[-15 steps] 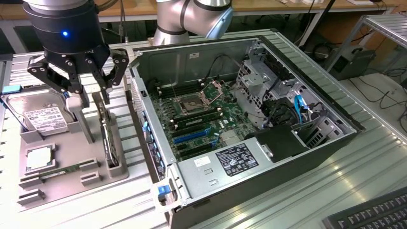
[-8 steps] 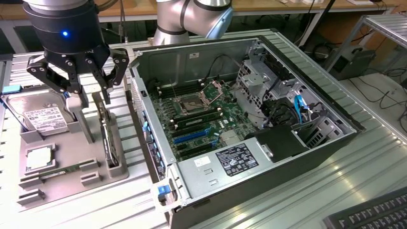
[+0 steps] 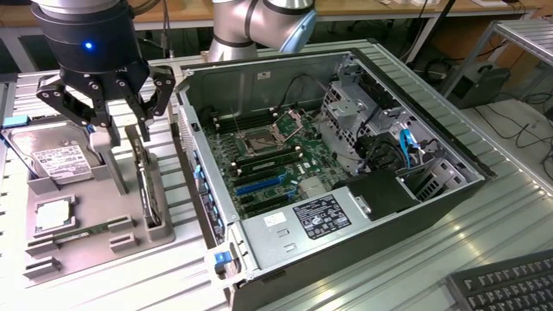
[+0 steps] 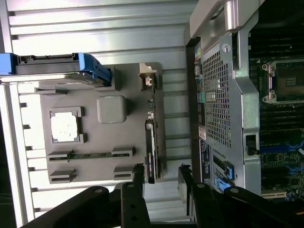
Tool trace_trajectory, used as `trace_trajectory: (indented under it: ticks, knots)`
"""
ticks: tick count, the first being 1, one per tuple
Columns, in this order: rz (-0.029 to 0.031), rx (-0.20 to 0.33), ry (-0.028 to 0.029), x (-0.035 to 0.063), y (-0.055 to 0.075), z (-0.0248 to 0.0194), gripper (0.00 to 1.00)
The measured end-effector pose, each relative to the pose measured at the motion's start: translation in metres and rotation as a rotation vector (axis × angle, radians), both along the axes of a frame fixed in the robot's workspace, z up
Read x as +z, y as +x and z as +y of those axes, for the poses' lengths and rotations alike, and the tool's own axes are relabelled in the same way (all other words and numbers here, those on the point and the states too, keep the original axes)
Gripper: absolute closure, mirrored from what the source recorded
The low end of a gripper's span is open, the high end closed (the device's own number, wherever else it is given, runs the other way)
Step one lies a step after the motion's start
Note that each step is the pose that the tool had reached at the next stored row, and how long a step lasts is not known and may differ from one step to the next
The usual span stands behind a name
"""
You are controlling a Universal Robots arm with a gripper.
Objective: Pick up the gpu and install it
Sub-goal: 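Pick up the gpu and move the gpu toward the slot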
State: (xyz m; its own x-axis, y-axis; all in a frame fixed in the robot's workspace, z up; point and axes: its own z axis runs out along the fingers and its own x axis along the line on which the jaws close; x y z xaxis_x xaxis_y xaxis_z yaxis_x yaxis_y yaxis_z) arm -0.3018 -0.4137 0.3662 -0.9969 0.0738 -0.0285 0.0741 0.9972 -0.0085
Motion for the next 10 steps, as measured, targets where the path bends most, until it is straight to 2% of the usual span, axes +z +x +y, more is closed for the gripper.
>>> trace_trajectory:
  ticks: [4,5,10]
  knots:
    - [-0.001,0.0,0.0,-0.0008,0.0,0.0,0.58]
    - [-0.0028,0.0,0.0,-0.0027,0.0,0.0,0.58]
    - [-0.0043,0.0,0.0,-0.0119,0.0,0.0,0.58]
